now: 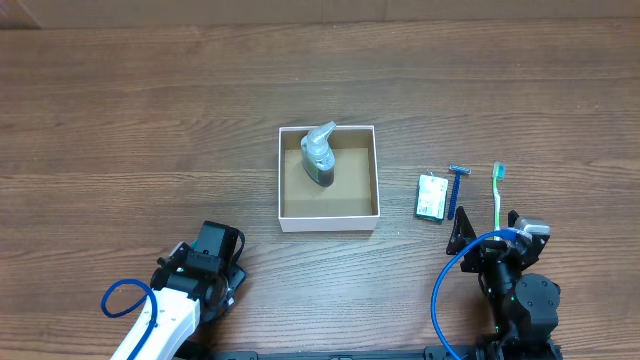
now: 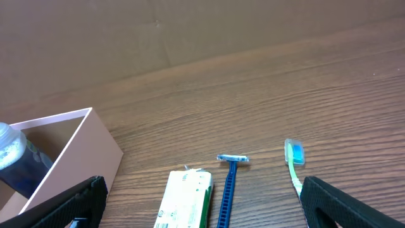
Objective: Pack container
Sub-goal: 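Lower the left gripper onto the Colgate toothpaste tube and grasp, then carry the toothpaste tube into the box and release it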
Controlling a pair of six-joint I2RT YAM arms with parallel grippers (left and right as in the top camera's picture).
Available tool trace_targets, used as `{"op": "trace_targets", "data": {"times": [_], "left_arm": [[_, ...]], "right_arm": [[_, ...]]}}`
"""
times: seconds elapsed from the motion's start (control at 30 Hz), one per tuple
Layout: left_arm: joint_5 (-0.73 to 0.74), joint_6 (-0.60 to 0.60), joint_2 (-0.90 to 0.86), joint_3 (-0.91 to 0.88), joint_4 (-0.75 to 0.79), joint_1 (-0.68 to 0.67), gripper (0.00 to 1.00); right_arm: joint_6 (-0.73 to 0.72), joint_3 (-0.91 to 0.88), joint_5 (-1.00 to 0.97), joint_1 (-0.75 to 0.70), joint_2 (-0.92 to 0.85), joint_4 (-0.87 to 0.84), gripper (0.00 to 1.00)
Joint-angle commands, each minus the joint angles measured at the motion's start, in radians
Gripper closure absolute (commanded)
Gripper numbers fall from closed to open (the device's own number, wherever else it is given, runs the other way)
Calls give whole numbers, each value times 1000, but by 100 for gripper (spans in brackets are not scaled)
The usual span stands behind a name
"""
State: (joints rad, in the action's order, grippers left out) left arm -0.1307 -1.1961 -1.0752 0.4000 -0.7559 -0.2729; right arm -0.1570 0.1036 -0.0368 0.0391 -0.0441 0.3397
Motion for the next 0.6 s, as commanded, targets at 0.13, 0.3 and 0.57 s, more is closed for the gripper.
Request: {"op": "trace_targets", "data": {"times": [0.13, 0.3, 0.57], "left_arm": [[-43, 110, 9, -10, 34, 7, 64], [24, 245, 9, -8, 118, 7, 72], [26, 400, 9, 163, 79, 7, 82]], "right_arm": [[2, -2, -7, -4, 5, -6, 0], [2, -2, -7, -4, 5, -6, 0], [2, -2, -7, -4, 5, -6, 0]]}}
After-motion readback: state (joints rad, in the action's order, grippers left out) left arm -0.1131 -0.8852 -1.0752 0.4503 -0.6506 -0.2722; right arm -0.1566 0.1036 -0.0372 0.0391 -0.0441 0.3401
